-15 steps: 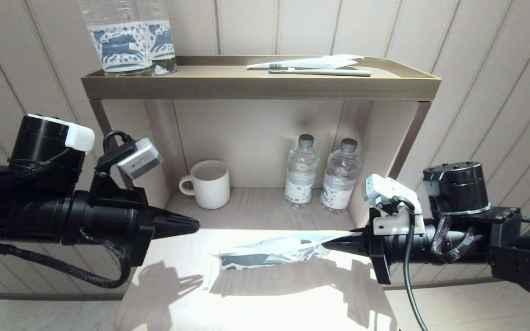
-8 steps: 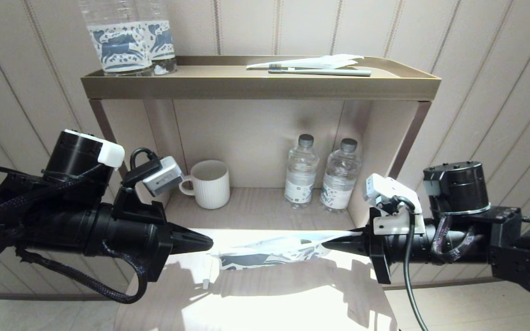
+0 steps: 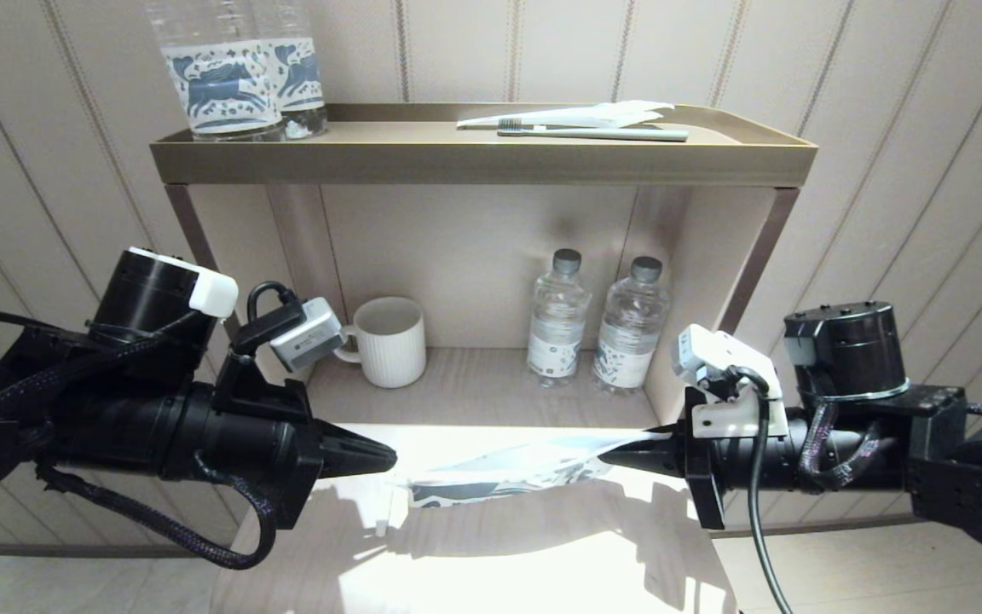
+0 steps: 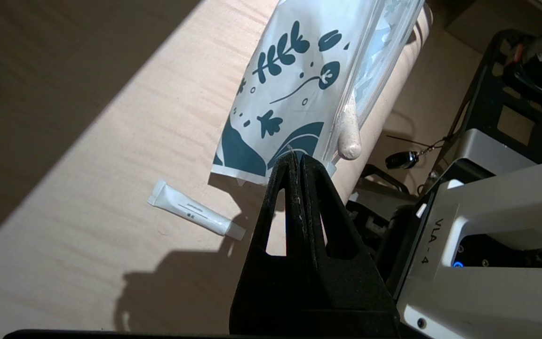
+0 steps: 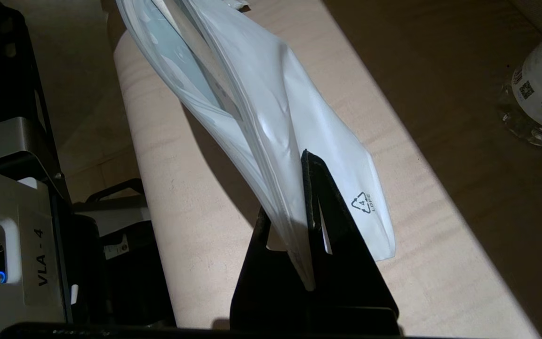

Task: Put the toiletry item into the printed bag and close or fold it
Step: Hand it to the other hand

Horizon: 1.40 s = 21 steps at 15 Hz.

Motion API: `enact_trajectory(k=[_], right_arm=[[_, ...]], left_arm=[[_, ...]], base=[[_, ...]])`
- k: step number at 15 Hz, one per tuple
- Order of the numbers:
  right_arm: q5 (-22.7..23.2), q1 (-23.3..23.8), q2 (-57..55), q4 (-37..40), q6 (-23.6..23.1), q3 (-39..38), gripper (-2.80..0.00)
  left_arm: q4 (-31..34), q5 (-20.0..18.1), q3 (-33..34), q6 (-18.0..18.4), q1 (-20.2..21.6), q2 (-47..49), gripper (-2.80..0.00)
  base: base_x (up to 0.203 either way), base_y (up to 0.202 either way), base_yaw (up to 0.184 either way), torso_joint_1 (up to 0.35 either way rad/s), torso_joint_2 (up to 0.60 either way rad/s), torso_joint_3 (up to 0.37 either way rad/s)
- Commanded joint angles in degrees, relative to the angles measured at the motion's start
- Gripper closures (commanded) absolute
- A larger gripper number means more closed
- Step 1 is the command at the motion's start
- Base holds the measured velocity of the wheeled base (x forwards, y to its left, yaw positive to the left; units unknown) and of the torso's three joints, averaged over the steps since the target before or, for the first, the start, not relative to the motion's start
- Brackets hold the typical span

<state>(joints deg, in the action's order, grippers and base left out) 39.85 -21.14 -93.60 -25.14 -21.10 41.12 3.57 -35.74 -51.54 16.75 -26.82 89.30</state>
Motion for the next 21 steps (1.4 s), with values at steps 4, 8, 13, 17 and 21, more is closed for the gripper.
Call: enact_trajectory(k=[4, 8, 13, 17, 21], right_arm=[[0.23, 0.48, -0.18, -0.18, -0.17, 0.19, 0.0], [0.31, 0.57, -0.27, -0.18, -0.08, 0.37, 0.0], [0.31, 0.49, -0.44, -0.18, -0.08, 0.37, 0.0], [0.31, 0.48, -0.36, -0.18, -0.17, 0.28, 0.0], [0.31, 0.4, 0.0, -0.18, -0.17, 0.1, 0.0]], left_arm=[[0.12, -0.03, 0.48, 0.39, -1.38, -1.27, 0.0], [0.12, 0.14, 1.09, 0.3, -3.5, -1.24, 0.0], [0.12, 0.14, 1.27, 0.13, -5.32, -1.24, 0.0], [0.03, 0.22, 1.0, 0.04, -6.23, -0.47, 0.0], [0.03, 0.32, 0.48, -0.05, -6.23, 2.02, 0.0]], base=[[0.0, 0.0, 0.0, 0.0, 0.0, 0.0], [0.0, 0.0, 0.0, 0.0, 0.0, 0.0], [0.0, 0.0, 0.0, 0.0, 0.0, 0.0], [0.0, 0.0, 0.0, 0.0, 0.0, 0.0], [0.0, 0.0, 0.0, 0.0, 0.0, 0.0]])
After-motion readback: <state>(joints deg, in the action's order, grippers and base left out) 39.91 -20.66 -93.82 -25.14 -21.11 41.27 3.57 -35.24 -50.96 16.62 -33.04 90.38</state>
